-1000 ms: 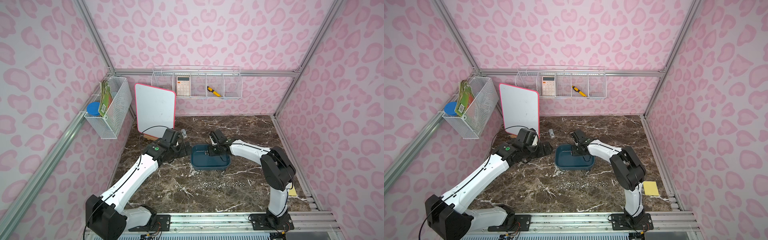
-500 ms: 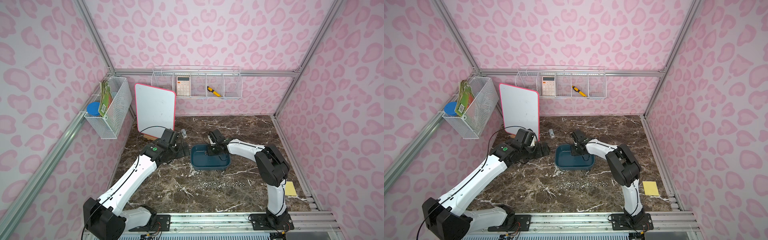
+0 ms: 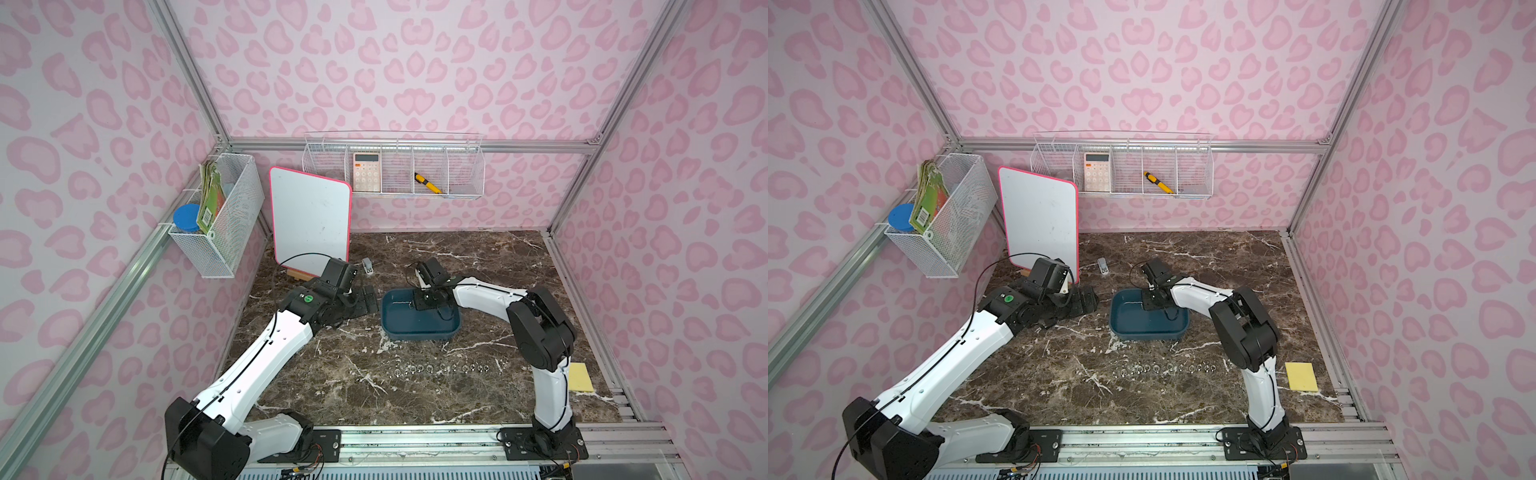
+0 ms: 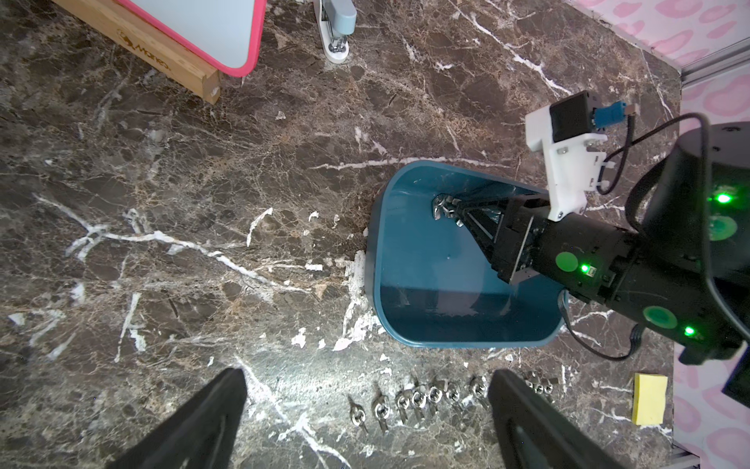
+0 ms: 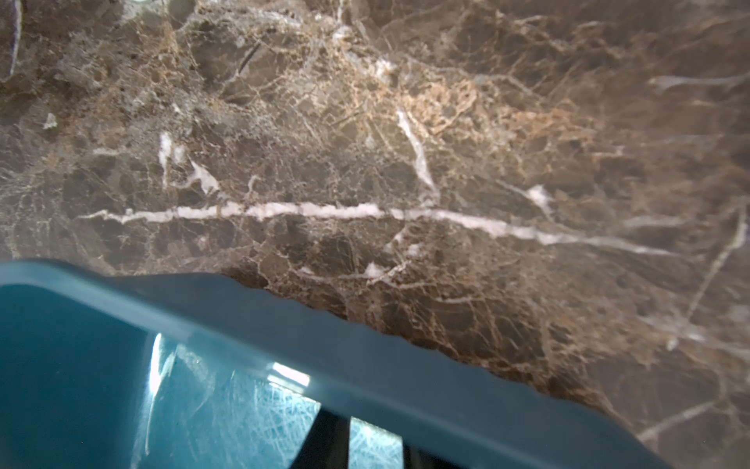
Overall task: Take out the wing nut from the storage box
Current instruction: Pick up the wing nut from the storage box.
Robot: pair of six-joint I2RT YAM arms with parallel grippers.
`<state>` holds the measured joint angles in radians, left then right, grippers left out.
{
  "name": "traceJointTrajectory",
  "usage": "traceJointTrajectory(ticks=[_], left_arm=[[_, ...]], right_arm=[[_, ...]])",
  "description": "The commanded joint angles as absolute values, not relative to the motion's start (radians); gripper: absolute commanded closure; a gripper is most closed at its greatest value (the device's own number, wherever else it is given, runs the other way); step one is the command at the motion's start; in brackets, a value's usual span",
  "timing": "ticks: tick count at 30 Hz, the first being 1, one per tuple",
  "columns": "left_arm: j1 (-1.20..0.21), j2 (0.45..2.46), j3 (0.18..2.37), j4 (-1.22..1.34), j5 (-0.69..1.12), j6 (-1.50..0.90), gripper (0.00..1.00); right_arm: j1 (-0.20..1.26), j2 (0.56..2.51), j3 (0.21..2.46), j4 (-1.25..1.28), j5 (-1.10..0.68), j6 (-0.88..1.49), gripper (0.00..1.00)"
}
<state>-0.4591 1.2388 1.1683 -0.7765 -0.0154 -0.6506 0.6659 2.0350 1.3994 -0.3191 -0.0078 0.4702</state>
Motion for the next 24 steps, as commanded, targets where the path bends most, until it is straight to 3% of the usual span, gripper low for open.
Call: traceJointTrajectory(ticks=[1,8,24], left_arm=[[-0.459,1.236,1.171,-0.786,-0.020,-0.641,0.02],[-0.459,1.243,1.171,-0.784,-0.016,-0.641,0.02],[-0.458,1.252,1.178,-0.791,-0.014,-0.637,0.02]], right_arm=[[0.664,2.013,1.396,-0.320,-0.010,0.460,0.76],[0.665,1.958,1.378,-0.297,-0.031,0.466,0.72],[0.645,2.039,1.381,-0.301,-0.040,0.457,0.78]])
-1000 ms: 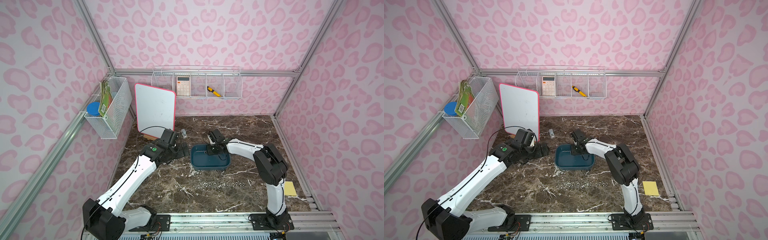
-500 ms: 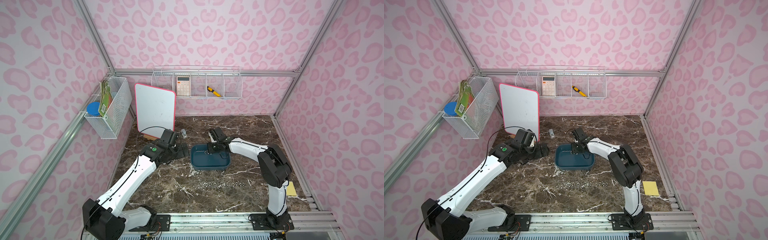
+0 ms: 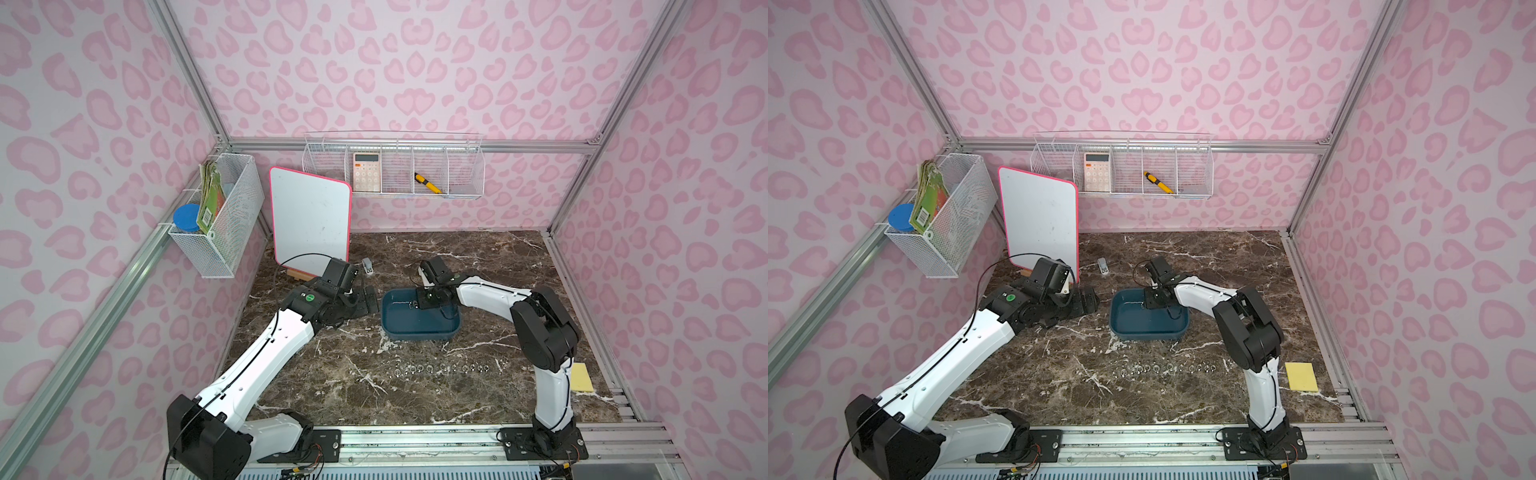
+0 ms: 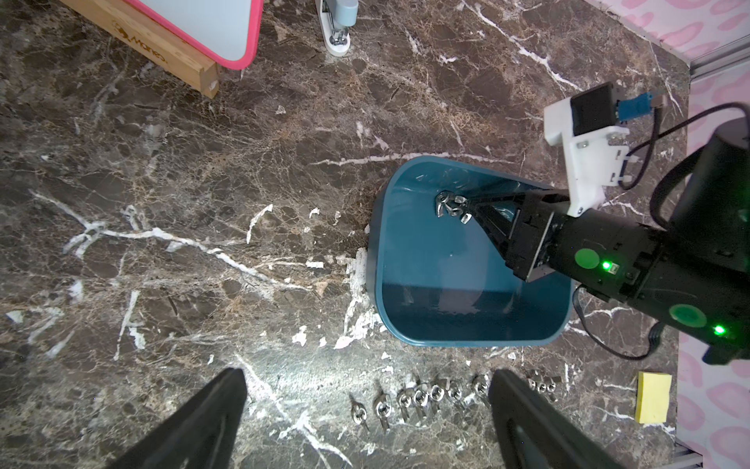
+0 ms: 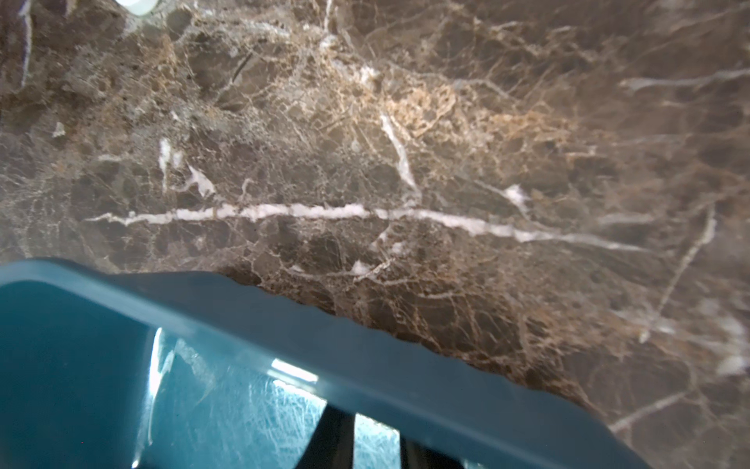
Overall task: Take out the wing nut from the storage box
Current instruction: Pick up the wing nut from the storage box.
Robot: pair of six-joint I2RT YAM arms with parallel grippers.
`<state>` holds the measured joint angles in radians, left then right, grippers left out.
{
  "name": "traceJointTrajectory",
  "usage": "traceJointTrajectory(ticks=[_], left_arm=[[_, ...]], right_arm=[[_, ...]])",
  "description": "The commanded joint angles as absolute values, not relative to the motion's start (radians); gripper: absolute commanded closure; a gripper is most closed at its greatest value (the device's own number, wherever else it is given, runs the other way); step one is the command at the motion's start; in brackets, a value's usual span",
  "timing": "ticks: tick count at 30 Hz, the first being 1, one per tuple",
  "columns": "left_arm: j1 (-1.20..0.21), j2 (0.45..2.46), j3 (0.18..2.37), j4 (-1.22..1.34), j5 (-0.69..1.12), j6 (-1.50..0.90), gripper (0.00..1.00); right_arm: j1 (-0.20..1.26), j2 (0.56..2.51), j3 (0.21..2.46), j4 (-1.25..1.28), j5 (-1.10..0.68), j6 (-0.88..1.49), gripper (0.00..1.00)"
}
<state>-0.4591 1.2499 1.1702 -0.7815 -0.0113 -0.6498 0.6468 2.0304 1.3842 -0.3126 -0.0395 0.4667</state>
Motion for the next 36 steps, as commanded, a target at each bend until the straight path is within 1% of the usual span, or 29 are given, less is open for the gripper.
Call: traceJointTrajectory(ticks=[1,8,11,12,15,23,31,36], left_arm=[[-0.459,1.252,1.179,-0.793,-0.014,-0.637,0.02],[-0.457,1.249,1.180,-0.795,-0.019,-0.632,0.02],[-0.456,1.250,1.180,-0.795,-0.017,-0.633,0.02],[-0.457,1.250,1.180,-0.796,-0.016,-0.634,0.02],[-0.456,1.250,1.181,-0.797,-0.015,-0.633,0.02],[-0.456,1.252,1.185,-0.789,0.001,-0.643,0.02],[-0.449,1.288,1.201,-0.745,0.066,-0.675,0.13],[-0.426,1.314,1.205,-0.670,0.158,-0.711,0.21]], right_arm=[[0.646,2.043,1.382,-0.297,-0.041,0.456,0.78],[0.646,2.066,1.388,-0.287,-0.035,0.448,0.78],[0.647,2.070,1.386,-0.284,-0.037,0.448,0.79],[0.648,2.069,1.383,-0.280,-0.037,0.448,0.81],[0.649,2.055,1.371,-0.269,-0.042,0.451,0.93],[0.660,1.984,1.306,-0.250,-0.054,0.477,0.94],[0.690,1.839,1.228,-0.218,-0.064,0.494,0.94],[0.719,1.730,1.179,-0.184,-0.063,0.503,0.94]])
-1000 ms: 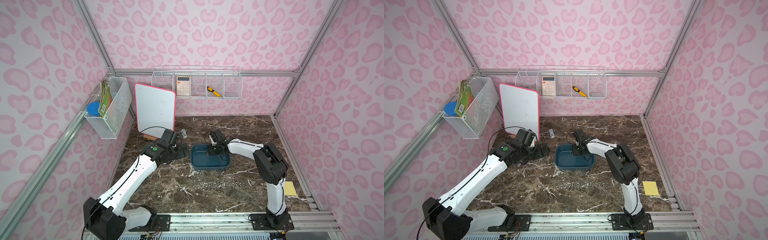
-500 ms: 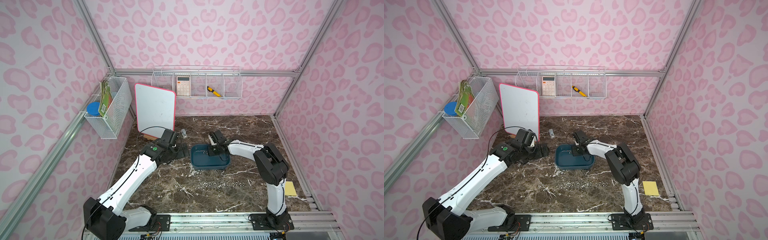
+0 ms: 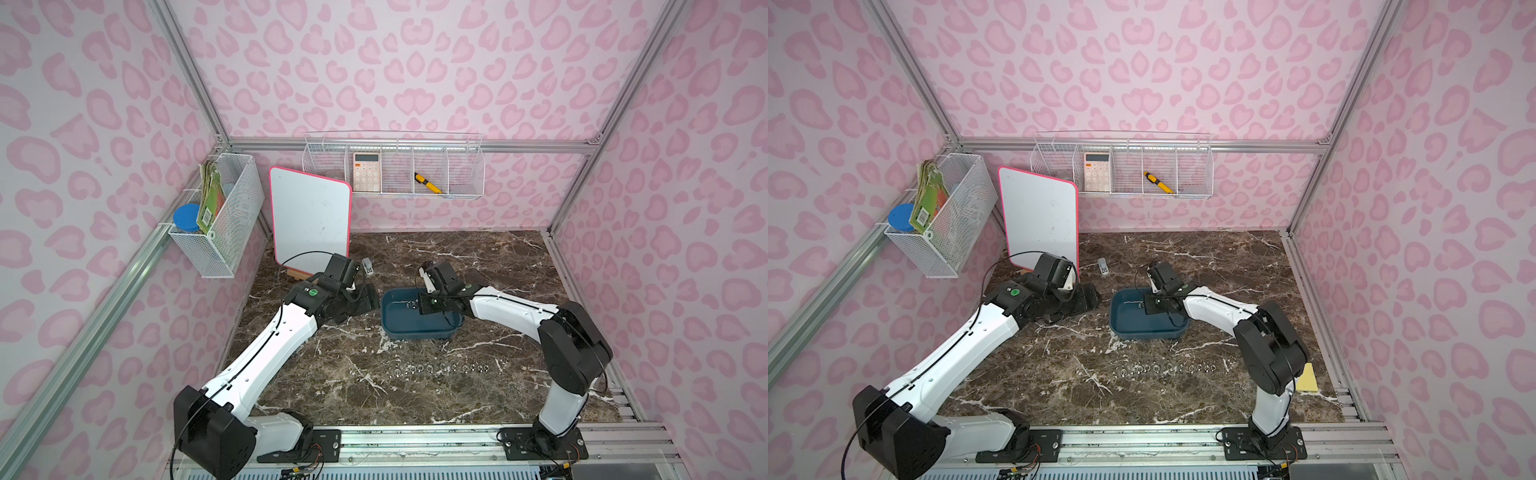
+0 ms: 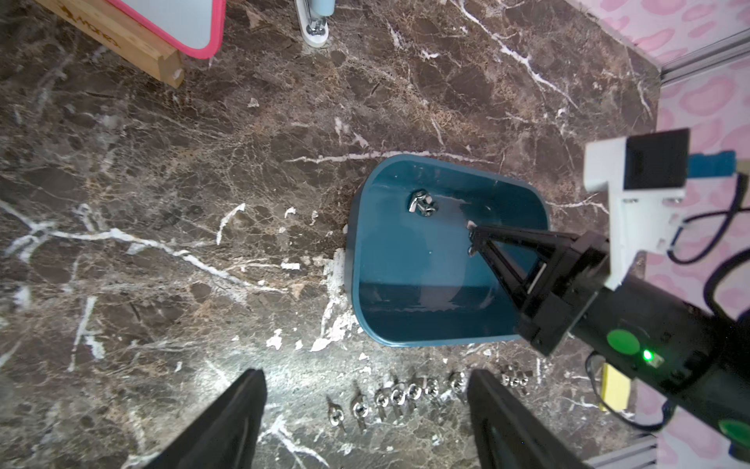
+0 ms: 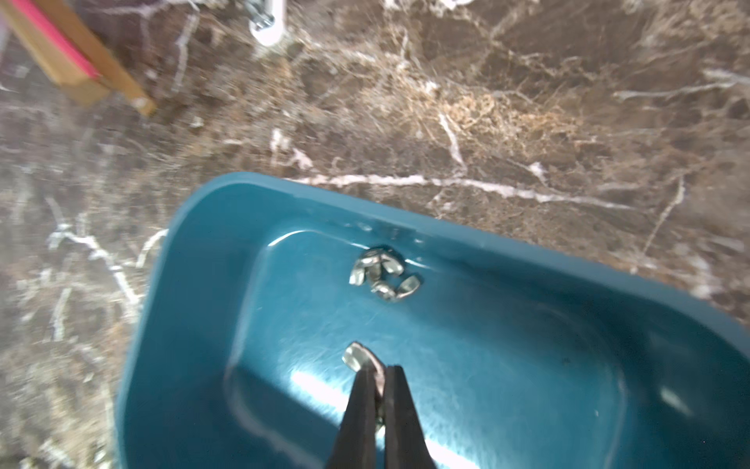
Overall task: Take out the wing nut from the storage box
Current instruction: Pick up the wing nut from the storage box.
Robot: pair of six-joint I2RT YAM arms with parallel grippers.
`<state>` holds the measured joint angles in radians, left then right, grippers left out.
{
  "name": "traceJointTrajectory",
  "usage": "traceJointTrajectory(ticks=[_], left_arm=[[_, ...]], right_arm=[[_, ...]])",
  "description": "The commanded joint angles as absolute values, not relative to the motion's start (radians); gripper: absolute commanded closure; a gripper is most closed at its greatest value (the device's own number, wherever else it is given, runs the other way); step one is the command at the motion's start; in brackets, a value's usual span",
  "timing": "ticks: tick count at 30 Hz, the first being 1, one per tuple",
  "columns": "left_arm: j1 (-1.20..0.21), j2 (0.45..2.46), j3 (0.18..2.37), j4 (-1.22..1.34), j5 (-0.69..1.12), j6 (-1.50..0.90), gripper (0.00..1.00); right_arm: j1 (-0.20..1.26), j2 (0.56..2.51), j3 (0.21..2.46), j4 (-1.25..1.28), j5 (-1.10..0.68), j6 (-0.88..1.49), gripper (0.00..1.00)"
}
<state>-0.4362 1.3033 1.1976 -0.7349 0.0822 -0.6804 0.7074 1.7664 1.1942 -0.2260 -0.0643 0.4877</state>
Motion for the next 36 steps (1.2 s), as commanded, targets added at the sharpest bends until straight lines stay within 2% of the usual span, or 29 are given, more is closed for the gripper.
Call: traceJointTrajectory(ticks=[1,9,21,26,36], left_arm=[[-0.419,1.319,1.203,-0.652,0.185,-0.722,0.24],[-0.373,1.360,1.151,-0.415,0.438,-0.837,0.42],[-0.370,1.404,1.123,-0.317,0.548,-0.909,0.64],[-0.370,1.406,1.104,-0.279,0.582,-0.925,0.69],[-0.370,1.423,1.086,-0.224,0.643,-0.943,0.71]], right_arm=[[0.725,1.714,1.174,-0.177,-0.064,0.504,0.94],[0.800,1.606,1.137,-0.104,-0.071,0.506,0.95],[0.840,1.534,1.111,-0.031,-0.115,0.538,0.95],[0.840,1.525,1.108,-0.010,-0.130,0.561,0.95],[0.840,1.523,1.110,-0.001,-0.146,0.575,0.94]])
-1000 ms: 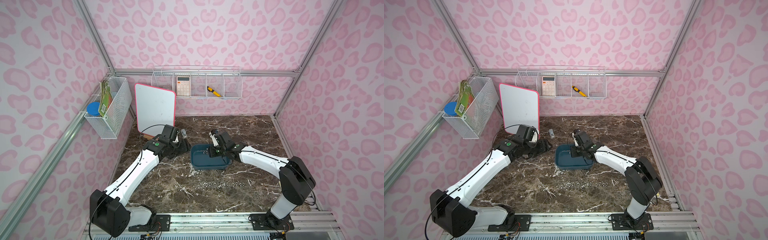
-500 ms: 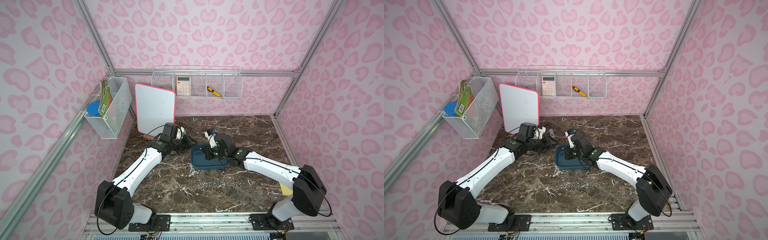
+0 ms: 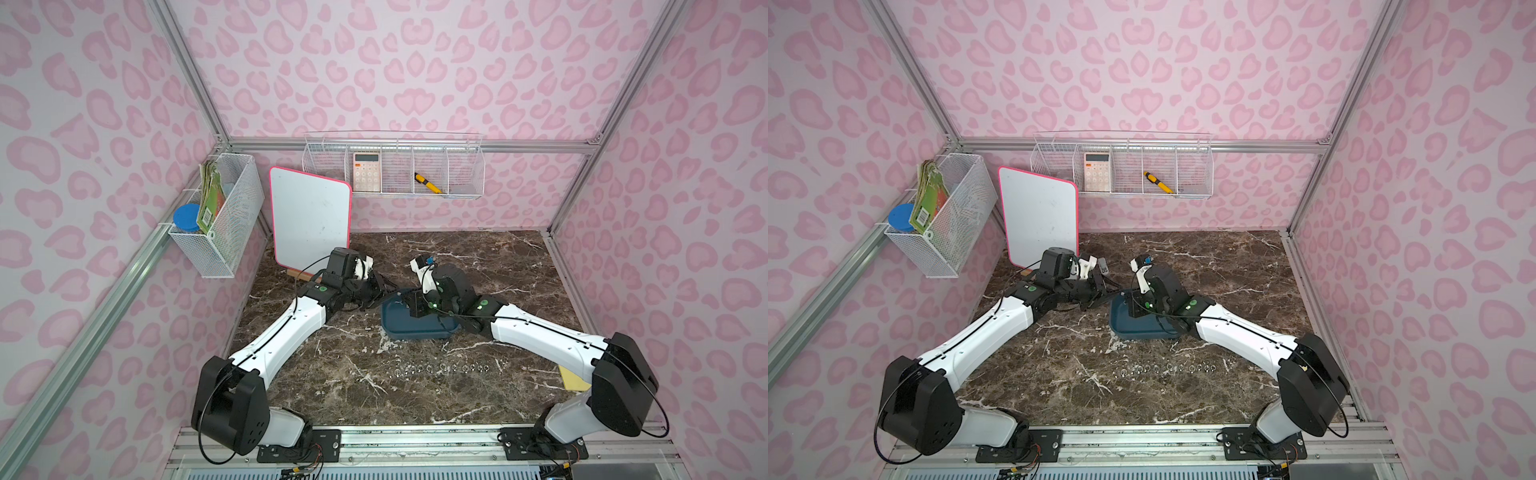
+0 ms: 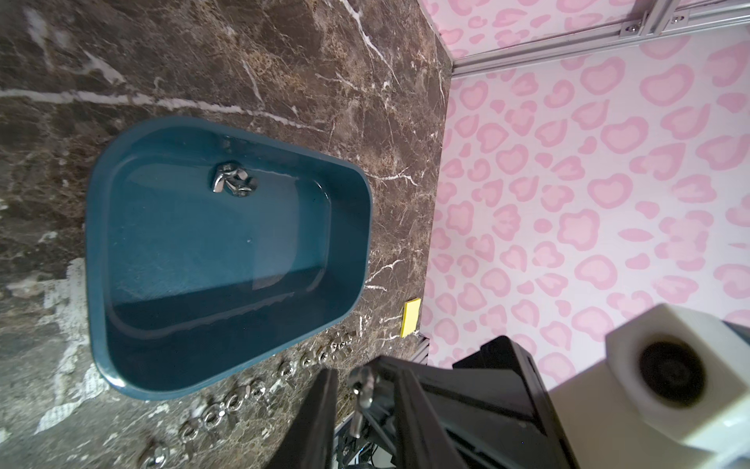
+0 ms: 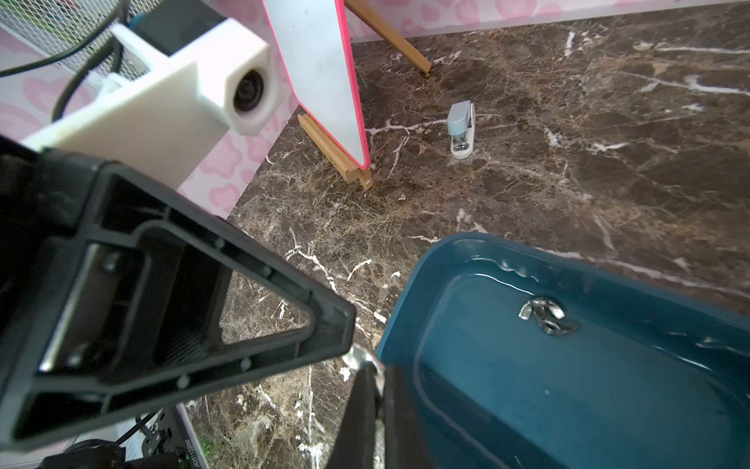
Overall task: Take out the wing nut from the storage box
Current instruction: Pick up the wing nut from the storage box.
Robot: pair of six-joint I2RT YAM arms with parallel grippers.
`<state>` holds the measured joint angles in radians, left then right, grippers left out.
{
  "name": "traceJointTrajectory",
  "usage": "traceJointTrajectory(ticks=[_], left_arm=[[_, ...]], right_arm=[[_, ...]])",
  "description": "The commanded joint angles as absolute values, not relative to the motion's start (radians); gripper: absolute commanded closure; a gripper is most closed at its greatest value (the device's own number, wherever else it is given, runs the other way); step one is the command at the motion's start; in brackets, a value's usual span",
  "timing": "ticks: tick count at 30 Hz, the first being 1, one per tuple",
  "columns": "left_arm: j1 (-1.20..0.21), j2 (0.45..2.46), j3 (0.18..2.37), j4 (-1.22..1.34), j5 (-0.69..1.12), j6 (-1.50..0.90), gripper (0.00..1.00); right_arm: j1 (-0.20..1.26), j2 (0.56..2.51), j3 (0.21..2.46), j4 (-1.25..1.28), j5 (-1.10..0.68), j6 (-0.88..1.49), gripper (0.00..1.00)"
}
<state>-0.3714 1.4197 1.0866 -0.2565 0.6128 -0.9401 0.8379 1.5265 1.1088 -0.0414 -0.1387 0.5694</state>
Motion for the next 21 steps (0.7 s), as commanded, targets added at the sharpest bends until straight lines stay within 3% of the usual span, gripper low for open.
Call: traceJointTrajectory(ticks=[1,12,21], left_arm=[[-0.370,1.424,1.085,-0.222,0.648,-0.943,0.72],[-0.370,1.434,1.079,-0.211,0.661,-0.948,0.78],[-0.369,1.443,1.081,-0.206,0.670,-0.945,0.92]], right_arm=[[0.841,1.523,1.111,-0.002,-0.148,0.575,0.94],[0.842,1.518,1.111,0.006,-0.159,0.580,0.94],[0.842,1.520,1.113,0.009,-0.155,0.581,0.94]])
